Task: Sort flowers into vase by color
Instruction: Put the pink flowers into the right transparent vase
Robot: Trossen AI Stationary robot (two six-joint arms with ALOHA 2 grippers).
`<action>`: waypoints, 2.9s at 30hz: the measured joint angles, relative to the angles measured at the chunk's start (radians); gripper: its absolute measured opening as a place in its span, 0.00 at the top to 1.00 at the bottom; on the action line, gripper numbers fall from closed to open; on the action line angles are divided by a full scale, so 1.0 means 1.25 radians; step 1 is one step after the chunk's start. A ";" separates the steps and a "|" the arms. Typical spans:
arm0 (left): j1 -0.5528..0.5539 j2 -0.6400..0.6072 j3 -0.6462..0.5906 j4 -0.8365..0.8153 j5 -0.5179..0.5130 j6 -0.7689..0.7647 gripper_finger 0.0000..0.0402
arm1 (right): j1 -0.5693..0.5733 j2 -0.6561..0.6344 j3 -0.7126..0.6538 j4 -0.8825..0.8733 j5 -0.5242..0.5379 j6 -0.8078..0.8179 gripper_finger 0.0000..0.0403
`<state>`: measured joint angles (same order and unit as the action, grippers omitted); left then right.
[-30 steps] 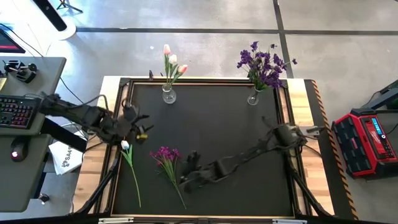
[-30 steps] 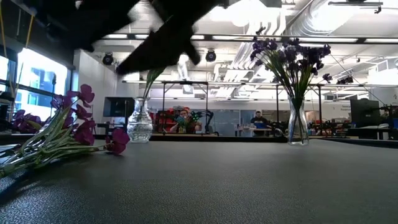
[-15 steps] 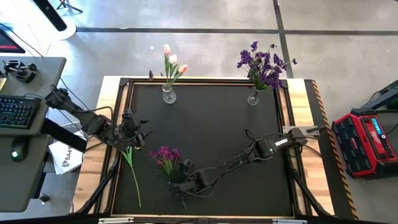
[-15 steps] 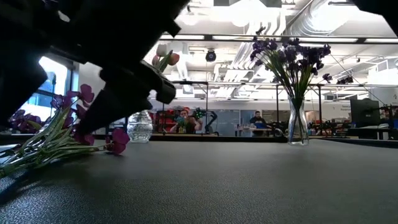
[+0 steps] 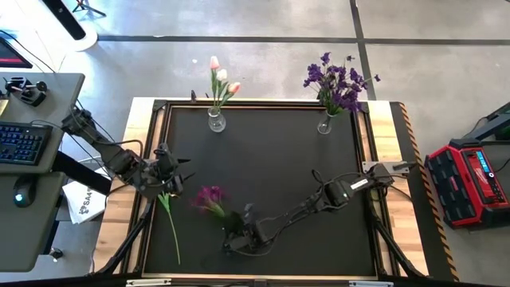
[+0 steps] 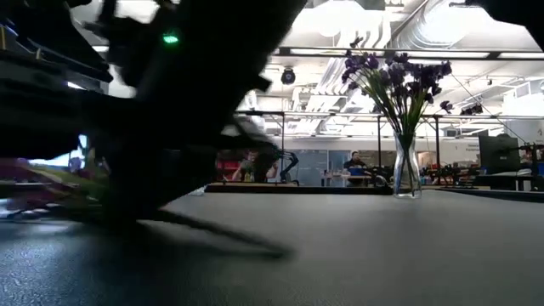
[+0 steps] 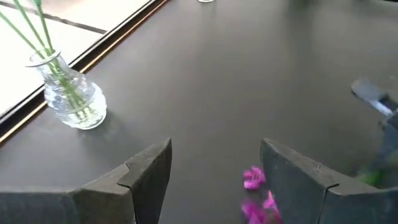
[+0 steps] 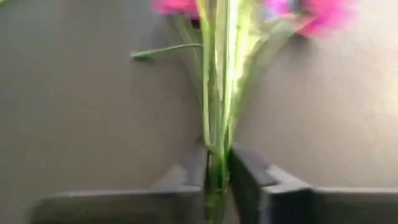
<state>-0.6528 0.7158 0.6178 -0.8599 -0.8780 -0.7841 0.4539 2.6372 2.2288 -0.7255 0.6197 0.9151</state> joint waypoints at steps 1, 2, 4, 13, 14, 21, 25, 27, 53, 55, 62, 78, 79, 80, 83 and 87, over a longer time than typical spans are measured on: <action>-0.004 0.000 0.000 0.001 0.000 0.000 0.42 | 0.001 -0.006 0.000 -0.041 0.004 0.018 0.95; -0.008 0.000 0.000 0.004 0.000 0.000 0.42 | 0.004 -0.011 0.000 -0.096 0.000 0.043 0.97; -0.013 0.000 0.000 0.009 -0.001 0.004 0.42 | 0.015 -0.021 0.000 -0.213 0.004 0.122 0.96; -0.012 0.016 0.000 0.112 -0.016 0.090 0.42 | 0.059 -0.089 -0.048 -0.676 0.008 0.415 0.99; -0.011 0.019 0.000 0.149 -0.011 0.126 0.42 | 0.054 -0.117 -0.097 -0.641 0.016 0.401 0.99; 0.041 0.031 0.001 0.406 0.103 0.419 0.42 | -0.018 -0.380 -0.562 -0.320 -0.037 0.410 1.00; 0.095 0.039 0.001 0.458 0.129 0.492 0.42 | -0.061 -0.549 -0.826 -0.018 -0.008 0.348 1.00; 0.130 0.045 0.001 0.453 0.139 0.485 0.42 | -0.096 -0.618 -0.947 0.112 -0.008 0.331 1.00; 0.457 0.295 0.001 0.581 0.459 0.675 0.42 | -0.322 -0.809 -1.163 0.319 -0.133 0.122 0.44; 0.461 0.321 0.000 0.592 0.500 0.688 0.42 | -0.311 -0.792 -1.167 0.332 -0.131 0.128 0.46; 0.462 0.397 0.000 0.636 0.551 0.698 0.42 | -0.248 -0.727 -1.166 0.373 -0.075 0.231 0.74; 0.475 0.491 0.000 0.878 0.810 0.714 0.42 | -0.067 -0.846 -1.168 0.743 0.228 -0.053 0.98; 0.479 0.502 0.000 0.913 0.831 0.715 0.42 | -0.058 -0.850 -1.168 0.806 0.235 -0.122 0.98; 0.485 0.515 0.000 0.954 0.853 0.713 0.42 | -0.051 -0.853 -1.168 0.877 0.238 -0.194 0.99; 0.501 0.578 0.000 1.140 0.916 0.704 0.42 | -0.032 -0.858 -1.168 1.100 0.236 -0.438 0.99; 0.517 0.667 0.000 1.305 0.971 0.745 0.42 | -0.028 -0.858 -1.168 1.375 0.146 -0.721 0.99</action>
<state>-0.0062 1.5502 0.6183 0.7716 0.3356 0.1476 0.4185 1.5650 0.7692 0.9936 0.8024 0.0135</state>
